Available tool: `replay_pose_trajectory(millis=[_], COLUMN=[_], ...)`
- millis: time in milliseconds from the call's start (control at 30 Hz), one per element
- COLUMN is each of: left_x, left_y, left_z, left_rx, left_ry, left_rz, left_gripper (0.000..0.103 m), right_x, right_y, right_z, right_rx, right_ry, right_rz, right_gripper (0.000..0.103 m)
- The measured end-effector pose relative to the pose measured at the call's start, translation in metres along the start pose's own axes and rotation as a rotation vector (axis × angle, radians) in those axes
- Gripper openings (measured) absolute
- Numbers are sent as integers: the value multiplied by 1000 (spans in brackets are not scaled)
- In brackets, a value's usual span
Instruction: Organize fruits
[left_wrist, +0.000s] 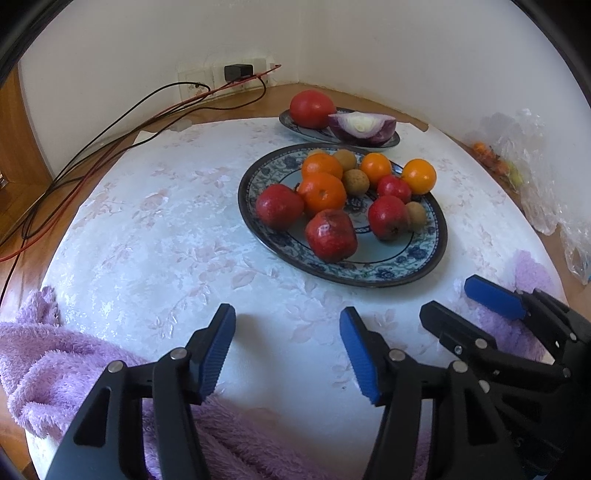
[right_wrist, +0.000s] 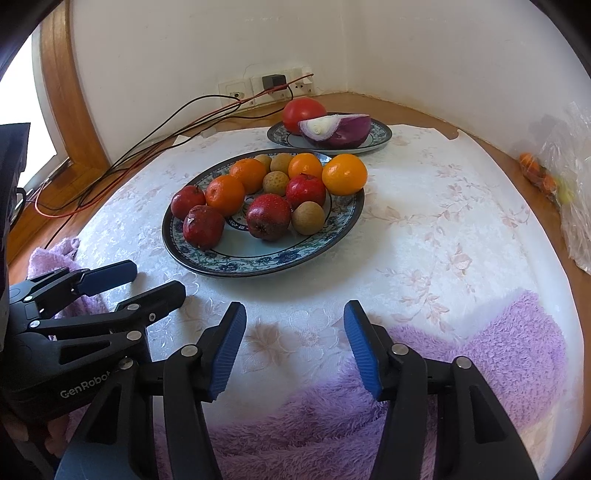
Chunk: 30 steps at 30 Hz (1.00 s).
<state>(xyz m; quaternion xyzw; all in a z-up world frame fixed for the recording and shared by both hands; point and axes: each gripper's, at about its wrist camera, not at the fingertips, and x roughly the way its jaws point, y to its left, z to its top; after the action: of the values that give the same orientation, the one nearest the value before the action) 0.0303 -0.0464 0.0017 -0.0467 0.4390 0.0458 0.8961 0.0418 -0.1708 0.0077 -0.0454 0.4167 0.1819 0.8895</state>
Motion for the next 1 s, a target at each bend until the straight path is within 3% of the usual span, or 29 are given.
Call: replay_pose_trajectory(millis=[1000], left_x=[0], left_y=[0], left_z=[-1], left_rx=[-2], left_ry=[-9], left_rz=[2], left_gripper=[62], right_x=[-2], right_y=[-1], right_z=[-1], right_rx=[4], right_ry=[-9], right_rz=[-6], right_gripper=[57])
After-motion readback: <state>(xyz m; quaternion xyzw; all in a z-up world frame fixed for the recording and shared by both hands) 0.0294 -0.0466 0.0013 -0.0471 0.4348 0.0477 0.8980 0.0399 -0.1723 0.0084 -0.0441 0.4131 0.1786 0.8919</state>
